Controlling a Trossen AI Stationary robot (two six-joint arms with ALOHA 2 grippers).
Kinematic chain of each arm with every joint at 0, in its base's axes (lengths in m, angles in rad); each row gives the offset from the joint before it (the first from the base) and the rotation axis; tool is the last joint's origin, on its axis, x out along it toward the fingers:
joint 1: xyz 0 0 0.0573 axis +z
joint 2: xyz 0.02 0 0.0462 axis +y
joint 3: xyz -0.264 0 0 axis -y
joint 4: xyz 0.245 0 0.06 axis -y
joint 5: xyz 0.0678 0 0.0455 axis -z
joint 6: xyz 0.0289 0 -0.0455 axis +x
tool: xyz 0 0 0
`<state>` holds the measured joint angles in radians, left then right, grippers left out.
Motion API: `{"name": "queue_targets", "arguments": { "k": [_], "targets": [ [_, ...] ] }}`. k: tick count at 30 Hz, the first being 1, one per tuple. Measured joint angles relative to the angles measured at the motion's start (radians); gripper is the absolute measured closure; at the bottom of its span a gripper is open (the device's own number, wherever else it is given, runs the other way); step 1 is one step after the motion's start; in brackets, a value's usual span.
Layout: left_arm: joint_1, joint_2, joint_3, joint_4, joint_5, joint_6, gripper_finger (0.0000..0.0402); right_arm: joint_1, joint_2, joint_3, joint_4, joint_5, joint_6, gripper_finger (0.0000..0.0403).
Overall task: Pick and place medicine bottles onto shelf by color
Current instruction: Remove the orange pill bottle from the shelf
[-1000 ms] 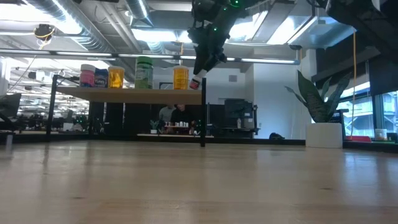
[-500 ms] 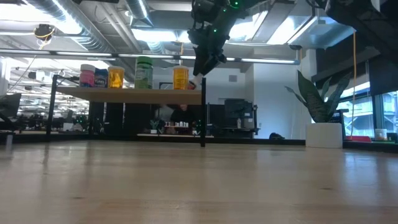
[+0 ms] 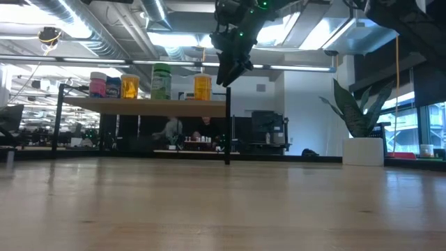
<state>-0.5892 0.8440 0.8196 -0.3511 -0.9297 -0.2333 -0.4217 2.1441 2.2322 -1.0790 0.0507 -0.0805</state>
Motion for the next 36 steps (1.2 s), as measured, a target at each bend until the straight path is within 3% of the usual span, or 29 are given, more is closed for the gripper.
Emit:
{"name": "queue_targets", "arguments": {
  "k": [19, 30, 36],
  "targets": [
    [0.000, 0.000, 0.000, -0.026, -0.001, 0.000, 0.0143, 0.001, -0.027, 0.001, -0.001, -0.010, -0.114, 0.0208],
    [0.000, 0.000, 0.000, -0.034, -0.001, 0.000, 0.0143, 0.036, -0.058, 0.002, -0.027, -0.200, -0.355, 0.0208],
    [0.000, 0.000, 0.000, -0.034, -0.001, 0.000, 0.0143, 0.068, -0.059, 0.002, -0.027, -0.202, -0.398, 0.0208]
  ]
}}
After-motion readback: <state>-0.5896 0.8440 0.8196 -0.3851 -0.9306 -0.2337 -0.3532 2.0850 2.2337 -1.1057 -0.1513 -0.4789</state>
